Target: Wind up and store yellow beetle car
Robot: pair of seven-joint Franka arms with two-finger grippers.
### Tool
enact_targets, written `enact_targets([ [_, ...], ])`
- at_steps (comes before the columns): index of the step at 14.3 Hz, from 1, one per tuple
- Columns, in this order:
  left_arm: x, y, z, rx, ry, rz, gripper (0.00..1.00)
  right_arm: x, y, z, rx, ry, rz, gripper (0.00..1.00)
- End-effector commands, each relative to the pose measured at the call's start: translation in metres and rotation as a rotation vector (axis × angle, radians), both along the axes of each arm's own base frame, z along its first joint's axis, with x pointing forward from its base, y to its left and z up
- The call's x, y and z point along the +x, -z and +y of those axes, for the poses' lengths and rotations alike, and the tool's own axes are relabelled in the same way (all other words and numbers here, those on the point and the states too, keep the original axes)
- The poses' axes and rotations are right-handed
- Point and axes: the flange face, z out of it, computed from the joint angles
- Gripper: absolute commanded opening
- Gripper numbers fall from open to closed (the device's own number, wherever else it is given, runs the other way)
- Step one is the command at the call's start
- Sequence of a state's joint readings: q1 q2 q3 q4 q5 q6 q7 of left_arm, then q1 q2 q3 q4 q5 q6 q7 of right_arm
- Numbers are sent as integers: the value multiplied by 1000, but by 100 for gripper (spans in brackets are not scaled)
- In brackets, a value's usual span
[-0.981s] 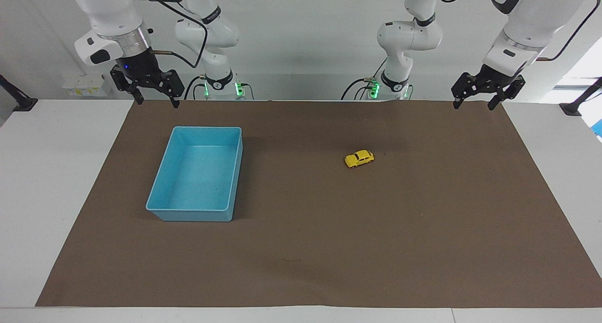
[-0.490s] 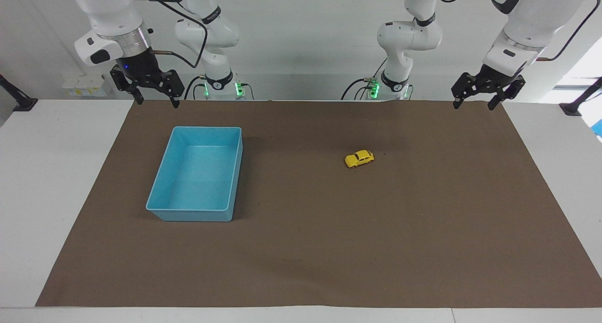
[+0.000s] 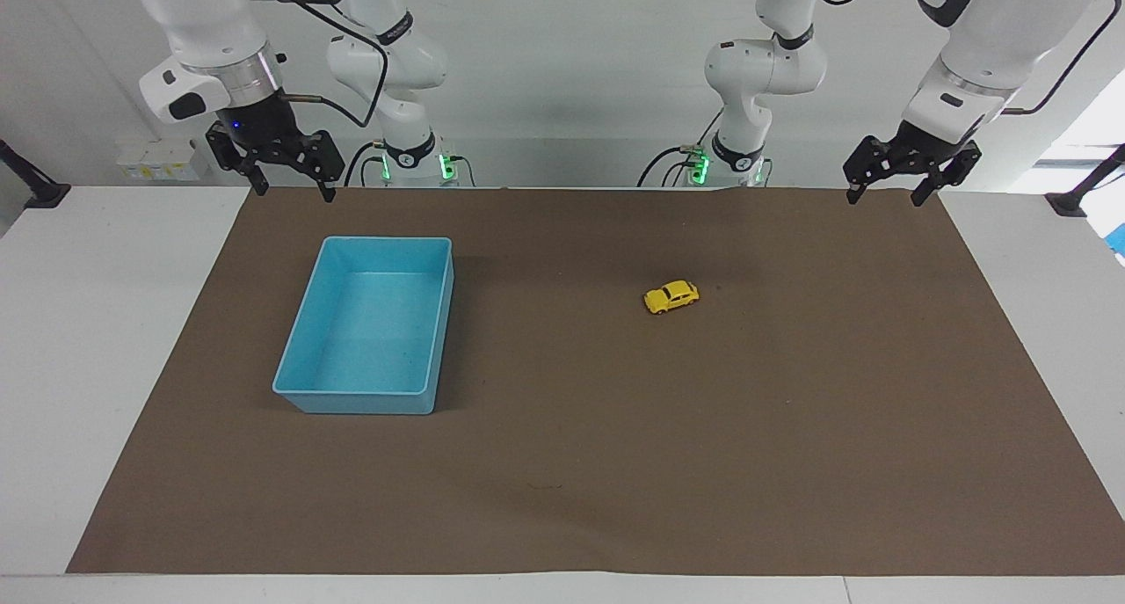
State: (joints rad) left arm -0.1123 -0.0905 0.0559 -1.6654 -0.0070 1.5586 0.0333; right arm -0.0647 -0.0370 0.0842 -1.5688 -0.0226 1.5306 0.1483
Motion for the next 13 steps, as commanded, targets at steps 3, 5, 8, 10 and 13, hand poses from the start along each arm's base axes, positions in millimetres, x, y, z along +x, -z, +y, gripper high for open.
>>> enact_targets([
  [3, -2, 7, -1, 15, -104, 6, 100, 1, 0, -2, 16, -7, -2, 100],
  [5, -2, 8, -1, 18, -204, 10, 100, 1, 0, -2, 17, -7, -2, 100],
  [8, -2, 16, 0, 26, -378, 27, 100, 1, 0, -2, 16, -7, -2, 100],
  [10, -3, 18, 1, 30, -500, 30, 100, 1, 0, -2, 17, -7, -2, 100],
  [13, -3, 29, 2, 26, -760, 55, 100, 1, 0, -2, 17, -7, -2, 100],
])
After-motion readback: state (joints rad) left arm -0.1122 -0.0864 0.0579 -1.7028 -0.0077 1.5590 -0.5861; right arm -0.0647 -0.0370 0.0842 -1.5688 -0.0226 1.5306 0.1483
